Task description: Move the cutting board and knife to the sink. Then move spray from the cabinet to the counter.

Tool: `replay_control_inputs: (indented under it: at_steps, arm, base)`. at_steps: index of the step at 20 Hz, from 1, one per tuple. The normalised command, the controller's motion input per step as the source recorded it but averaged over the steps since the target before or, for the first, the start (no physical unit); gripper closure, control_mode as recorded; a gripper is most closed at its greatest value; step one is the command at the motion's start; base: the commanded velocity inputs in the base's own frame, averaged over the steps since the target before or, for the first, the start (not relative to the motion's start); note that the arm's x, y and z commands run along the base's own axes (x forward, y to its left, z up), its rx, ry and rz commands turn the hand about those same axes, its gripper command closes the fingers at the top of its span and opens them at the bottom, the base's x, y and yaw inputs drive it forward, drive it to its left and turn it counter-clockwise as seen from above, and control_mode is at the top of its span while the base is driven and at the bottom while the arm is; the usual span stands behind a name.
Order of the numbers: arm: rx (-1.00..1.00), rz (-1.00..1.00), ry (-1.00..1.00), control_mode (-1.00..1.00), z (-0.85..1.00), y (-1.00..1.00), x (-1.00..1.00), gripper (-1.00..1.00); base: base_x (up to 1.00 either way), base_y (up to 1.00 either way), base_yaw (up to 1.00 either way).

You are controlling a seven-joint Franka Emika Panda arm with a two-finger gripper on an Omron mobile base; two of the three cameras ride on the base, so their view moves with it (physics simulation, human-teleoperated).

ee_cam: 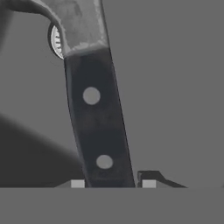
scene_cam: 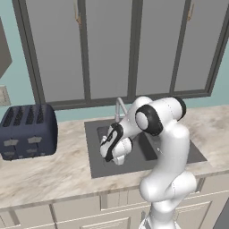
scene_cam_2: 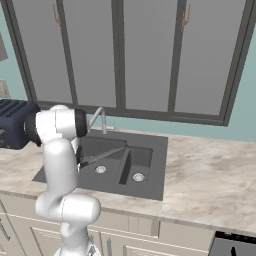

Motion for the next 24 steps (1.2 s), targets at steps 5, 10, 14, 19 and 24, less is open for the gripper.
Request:
replay_control_inputs:
  at_steps: [5, 10, 14, 19, 24]
  arm:
    - [0.0, 0.0, 0.05, -1.0, -0.36, 0.22, 0.27, 1.0]
    - [0.0, 0.0, 0.08, -1.0, -0.33, 0.26, 0.29, 1.0]
    - [0.0, 0.0, 0.09, -1.0, -0.34, 0.29, 0.3, 1.0]
    - [0.0, 0.0, 0.08, -1.0, -0.29, 0.27, 0.29, 1.0]
    - [0.0, 0.0, 0.05, -1.0, -0.15, 0.3, 0.23, -1.0]
  base:
    - [0.0, 0.0, 0.0]
    - [0.0, 0.0, 0.0]
    - [0.0, 0.0, 0.0]
    - [0.0, 0.0, 0.0]
    - [0.0, 0.0, 0.0]
